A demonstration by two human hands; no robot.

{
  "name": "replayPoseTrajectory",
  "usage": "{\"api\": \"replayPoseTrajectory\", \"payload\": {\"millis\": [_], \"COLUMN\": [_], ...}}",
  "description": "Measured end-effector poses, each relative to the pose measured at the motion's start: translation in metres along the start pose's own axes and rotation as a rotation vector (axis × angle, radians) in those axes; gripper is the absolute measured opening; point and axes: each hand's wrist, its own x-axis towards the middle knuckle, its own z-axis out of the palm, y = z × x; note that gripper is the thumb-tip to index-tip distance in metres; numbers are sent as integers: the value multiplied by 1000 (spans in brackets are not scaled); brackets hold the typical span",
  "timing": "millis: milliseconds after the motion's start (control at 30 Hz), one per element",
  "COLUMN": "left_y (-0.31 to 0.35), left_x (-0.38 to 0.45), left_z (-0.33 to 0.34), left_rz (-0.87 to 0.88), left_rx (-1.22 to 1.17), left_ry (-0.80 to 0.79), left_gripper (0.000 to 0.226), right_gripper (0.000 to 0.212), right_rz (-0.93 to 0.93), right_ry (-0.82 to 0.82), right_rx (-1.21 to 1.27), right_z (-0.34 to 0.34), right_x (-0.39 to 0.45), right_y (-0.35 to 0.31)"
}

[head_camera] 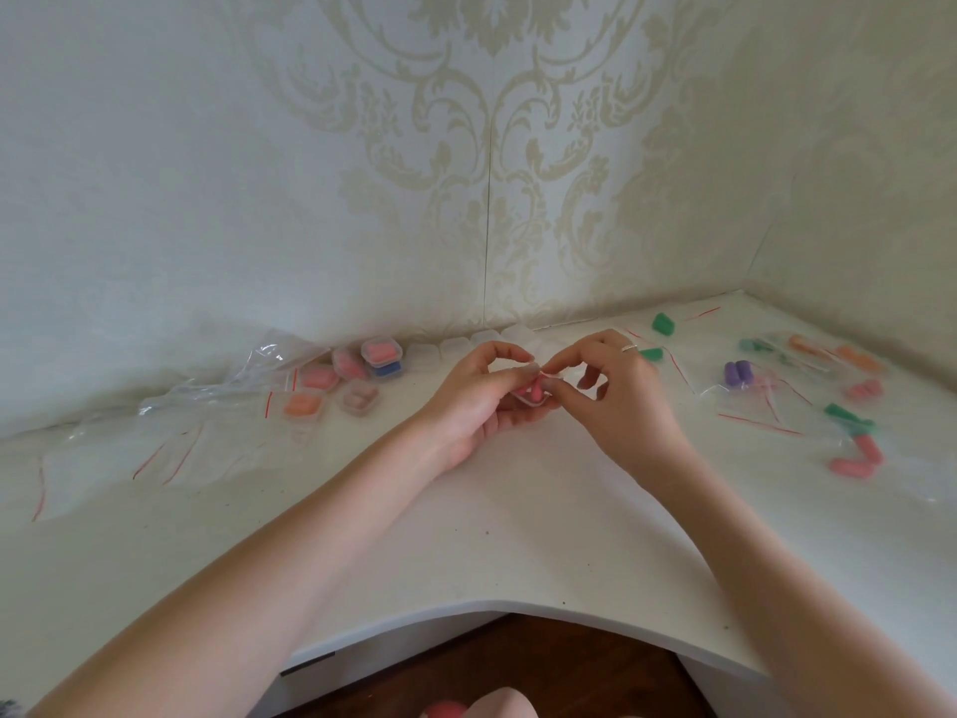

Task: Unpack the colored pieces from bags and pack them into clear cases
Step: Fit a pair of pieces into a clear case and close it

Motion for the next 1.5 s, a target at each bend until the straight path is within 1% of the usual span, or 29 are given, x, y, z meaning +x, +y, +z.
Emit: {"api": "replayPoseTrajectory", "payload": {"millis": [67, 167, 233, 367, 433, 500, 600, 667, 733, 800, 900, 967, 1100, 1167, 1200, 1233, 1300, 1333, 1433, 1500], "left_y": [1, 2, 3, 8, 8, 8, 6, 4, 2, 3, 6, 7, 22, 37, 45, 51, 57, 57, 50, 45], "left_x": [0, 0, 0, 1, 0, 0, 0, 0, 0, 0, 0, -1, -5, -11, -16, -21, -34, -39, -48, -48], "left_z": [-1, -1, 0, -1, -3, -2, -2, -4, -4, -4, -4, -6, -32, -50, -58, -67, -80, -85, -95, -99], "left_rz": [-4, -12, -31, -154, -172, -161, -84, -56, -44, -24, 37, 125, 344, 370, 346, 297, 211, 198, 243, 288], "left_rx": [-38, -74, -83, -224, -280, -288, -166, -114, -109, -107, -76, 59, 559, 785, 851, 876, 800, 764, 712, 743], "left_ry": [2, -6, -9, 33, 24, 18, -14, -19, -30, -38, -27, 18, 231, 345, 402, 454, 510, 520, 484, 480], "left_gripper": [9, 6, 10, 38, 37, 30, 19, 31, 38, 35, 37, 33, 10, 4, 8, 13, 17, 17, 20, 22], "right_gripper": [17, 45, 55, 48, 45, 41, 41, 44, 46, 46, 46, 48, 46, 44, 43, 42, 42, 41, 38, 36], "right_rz": [14, 55, 102, 102, 83, 80, 82, 89, 108, 123, 151, 172, 209, 219, 219, 217, 216, 212, 185, 173], "right_ry": [16, 40, 15, -18, -8, -14, -72, -77, -35, 41, 143, 182, 200, 200, 196, 192, 189, 190, 178, 161], "right_rx": [14, 76, 155, 234, 271, 328, 372, 398, 421, 435, 434, 411, 357, 337, 330, 324, 308, 302, 277, 245], "right_z": [0, -2, -4, -3, -3, -5, -5, -3, -5, -8, -10, -9, -8, -8, -8, -7, -6, -6, -5, -5], "right_x": [0, 0, 0, -2, -3, -3, -4, -4, -2, 0, 3, 5, 6, 6, 6, 6, 6, 7, 6, 5], "right_y": [0, 0, -3, -6, -10, -11, -12, -11, -10, -9, -7, -4, 3, 5, 5, 6, 7, 8, 8, 8]}}
